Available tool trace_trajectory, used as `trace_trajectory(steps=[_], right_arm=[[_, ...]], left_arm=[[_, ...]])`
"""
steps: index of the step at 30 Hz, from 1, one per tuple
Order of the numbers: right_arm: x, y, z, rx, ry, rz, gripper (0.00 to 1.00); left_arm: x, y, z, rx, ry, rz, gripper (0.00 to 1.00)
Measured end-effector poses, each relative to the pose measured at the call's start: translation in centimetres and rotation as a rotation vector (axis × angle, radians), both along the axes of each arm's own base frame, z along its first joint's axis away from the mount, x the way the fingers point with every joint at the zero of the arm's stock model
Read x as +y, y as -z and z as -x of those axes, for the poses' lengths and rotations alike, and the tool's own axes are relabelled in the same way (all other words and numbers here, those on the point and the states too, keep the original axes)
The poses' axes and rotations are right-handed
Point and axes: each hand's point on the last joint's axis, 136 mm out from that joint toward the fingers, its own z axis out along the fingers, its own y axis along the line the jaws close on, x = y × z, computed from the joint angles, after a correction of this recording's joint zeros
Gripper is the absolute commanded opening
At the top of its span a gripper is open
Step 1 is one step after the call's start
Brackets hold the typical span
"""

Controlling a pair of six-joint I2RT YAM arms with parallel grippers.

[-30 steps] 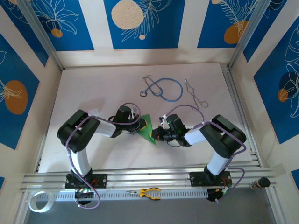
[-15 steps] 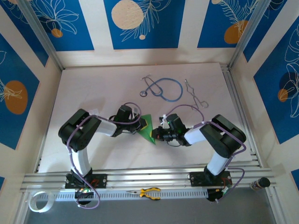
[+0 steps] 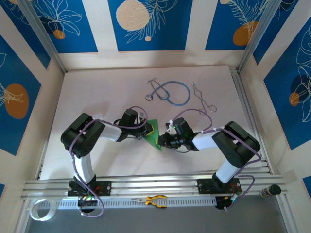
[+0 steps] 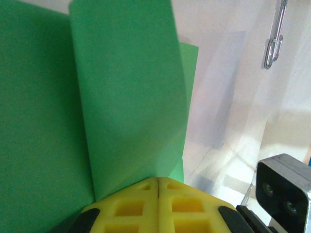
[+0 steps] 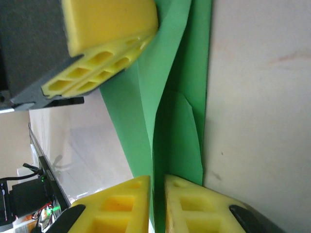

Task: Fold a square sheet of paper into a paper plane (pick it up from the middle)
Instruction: Fourth fold the wing at the center of the table.

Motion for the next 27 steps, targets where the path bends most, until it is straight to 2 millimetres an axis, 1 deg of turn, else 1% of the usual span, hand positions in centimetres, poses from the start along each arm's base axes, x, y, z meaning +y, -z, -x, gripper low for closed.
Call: trace_trajectory(steps=[2,4,8,11,19,22,27], right_arm=[[0.0,0.0,0.4,0.014,-0.009,0.005,0.15],[-0.1,0.1,0.7,0.022,-0.013,0.009,0.12],[-0.3,0.4,1.1,0.039,-0.018,0.022,0.11],[-0.3,0.4,1.1,0.041,-0.019,0.023,0.1],[-0.5,0.2,1.4,0.048,-0.022,0.03,0.17],[-0.6,0.3,1.5,0.047,-0.029,0.037,0.17],[-0.6,0.3,1.6,0.042,-0.038,0.041,0.14]], left_arm=[[0.0,0.0,0.0,0.0,0.0,0.0,0.0],[0.0,0.0,0.0,0.0,0.0,0.0,0.0],[0.0,0.0,0.0,0.0,0.0,0.0,0.0],[0.0,0.0,0.0,0.0,0.0,0.0,0.0],[0.0,0.0,0.0,0.001,0.0,0.001,0.0],[0.0,0.0,0.0,0.0,0.0,0.0,0.0],[0.0,0.0,0.0,0.001,0.0,0.001,0.0]])
